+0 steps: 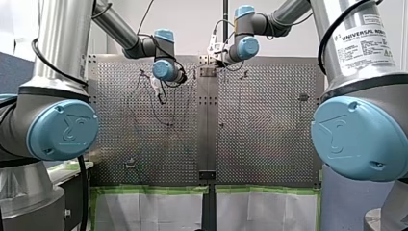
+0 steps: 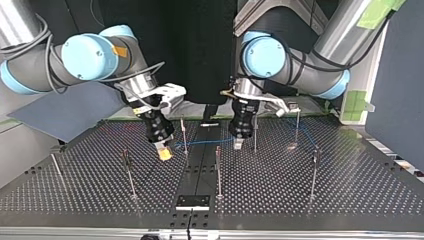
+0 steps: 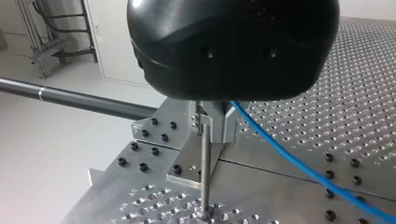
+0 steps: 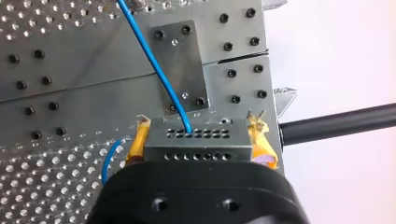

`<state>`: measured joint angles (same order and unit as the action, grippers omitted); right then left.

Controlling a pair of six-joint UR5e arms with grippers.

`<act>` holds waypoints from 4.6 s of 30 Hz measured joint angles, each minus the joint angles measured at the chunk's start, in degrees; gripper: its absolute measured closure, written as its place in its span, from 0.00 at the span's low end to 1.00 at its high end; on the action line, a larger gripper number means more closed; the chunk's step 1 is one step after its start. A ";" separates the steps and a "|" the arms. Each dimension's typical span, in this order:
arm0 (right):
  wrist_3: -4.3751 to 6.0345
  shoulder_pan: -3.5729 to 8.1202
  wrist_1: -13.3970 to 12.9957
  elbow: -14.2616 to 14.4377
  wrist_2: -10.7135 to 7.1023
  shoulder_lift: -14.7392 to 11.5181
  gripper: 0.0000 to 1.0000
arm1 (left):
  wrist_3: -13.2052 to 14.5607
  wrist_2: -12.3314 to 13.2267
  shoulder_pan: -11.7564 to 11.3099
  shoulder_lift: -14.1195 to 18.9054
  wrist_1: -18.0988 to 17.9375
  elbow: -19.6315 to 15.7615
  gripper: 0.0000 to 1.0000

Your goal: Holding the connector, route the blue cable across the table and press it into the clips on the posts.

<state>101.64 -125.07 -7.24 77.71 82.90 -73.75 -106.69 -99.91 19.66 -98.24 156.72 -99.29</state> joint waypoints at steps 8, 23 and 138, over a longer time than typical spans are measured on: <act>0.13 0.55 -0.07 0.01 -0.71 2.22 1.00 | 0.43 0.15 -0.35 -2.68 0.55 3.06 1.00; 0.84 3.24 -0.60 -0.86 -4.10 4.68 1.00 | 0.57 1.45 -2.05 -5.27 1.34 7.31 1.00; 0.15 9.26 -0.85 -3.94 -5.67 6.95 1.00 | 5.17 -8.34 12.57 -9.58 18.61 22.39 0.00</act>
<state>101.79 -115.81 -8.09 73.77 77.23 -66.80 -101.51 -108.26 32.23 -107.82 175.33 -76.90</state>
